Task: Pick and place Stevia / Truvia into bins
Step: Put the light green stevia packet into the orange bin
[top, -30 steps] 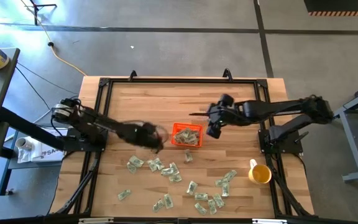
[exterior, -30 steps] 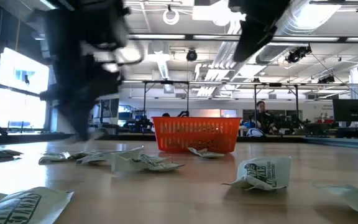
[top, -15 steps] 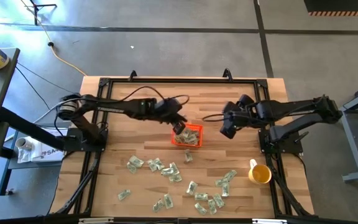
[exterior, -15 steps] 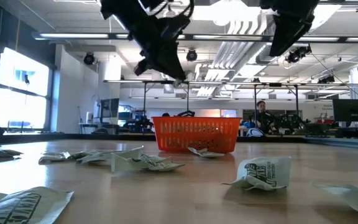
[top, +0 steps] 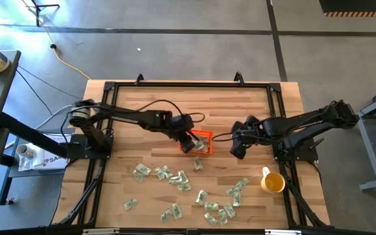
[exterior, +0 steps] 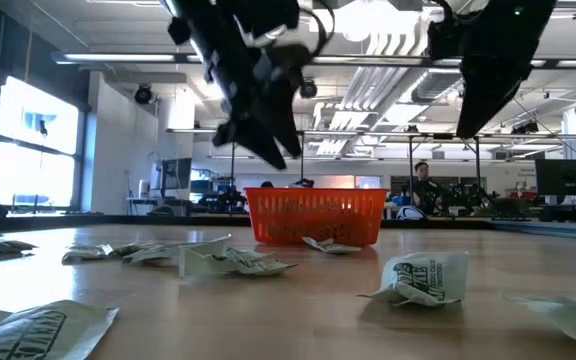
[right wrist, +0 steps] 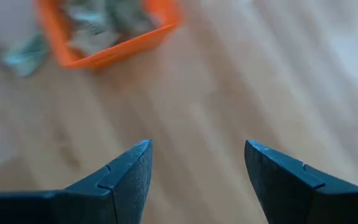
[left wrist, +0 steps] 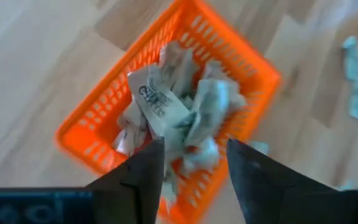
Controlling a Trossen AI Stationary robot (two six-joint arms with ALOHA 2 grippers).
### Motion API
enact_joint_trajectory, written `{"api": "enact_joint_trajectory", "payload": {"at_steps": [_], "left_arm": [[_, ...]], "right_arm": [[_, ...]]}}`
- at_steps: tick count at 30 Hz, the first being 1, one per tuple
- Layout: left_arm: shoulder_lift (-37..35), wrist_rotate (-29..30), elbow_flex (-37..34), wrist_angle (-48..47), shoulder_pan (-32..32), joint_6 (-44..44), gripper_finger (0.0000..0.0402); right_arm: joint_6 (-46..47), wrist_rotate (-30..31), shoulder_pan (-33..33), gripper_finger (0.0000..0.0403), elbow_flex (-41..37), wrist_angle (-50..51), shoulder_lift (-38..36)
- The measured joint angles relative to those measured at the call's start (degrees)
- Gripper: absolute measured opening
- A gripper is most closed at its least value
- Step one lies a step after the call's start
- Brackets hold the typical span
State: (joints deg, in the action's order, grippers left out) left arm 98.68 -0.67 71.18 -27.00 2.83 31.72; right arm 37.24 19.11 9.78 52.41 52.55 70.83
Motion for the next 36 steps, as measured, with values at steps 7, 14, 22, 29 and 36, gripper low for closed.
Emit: {"api": "enact_joint_trajectory", "payload": {"at_steps": [7, 14, 22, 29, 36], "left_arm": [[-9.39, 9.03, 3.58, -15.56, -1.83, -2.83, 0.022], [-15.6, 14.15, 3.19, -26.53, -2.84, 0.2, 0.0203], [-16.14, 16.54, 3.16, -28.98, -4.12, 2.15, 0.0193], [-16.14, 17.21, 3.16, -29.19, -4.76, 3.26, 0.0193], [-16.14, 18.21, 3.16, -29.2, -4.74, 3.26, 0.0189]], "right_arm": [[-8.08, -14.87, 3.35, 0.0245, -6.04, -5.79, 0.02], [-19.31, -27.98, 11.31, 0.0245, -11.36, -13.56, 0.46], [-19.55, -24.94, 20.1, 0.0245, -13.25, -25.1, 6.15], [-18.3, -25.03, 23.85, 0.0245, -13.28, -25.1, 12.94], [-11.24, -24.51, 24.14, 0.0206, -13.07, -25.19, 16.22]]}}
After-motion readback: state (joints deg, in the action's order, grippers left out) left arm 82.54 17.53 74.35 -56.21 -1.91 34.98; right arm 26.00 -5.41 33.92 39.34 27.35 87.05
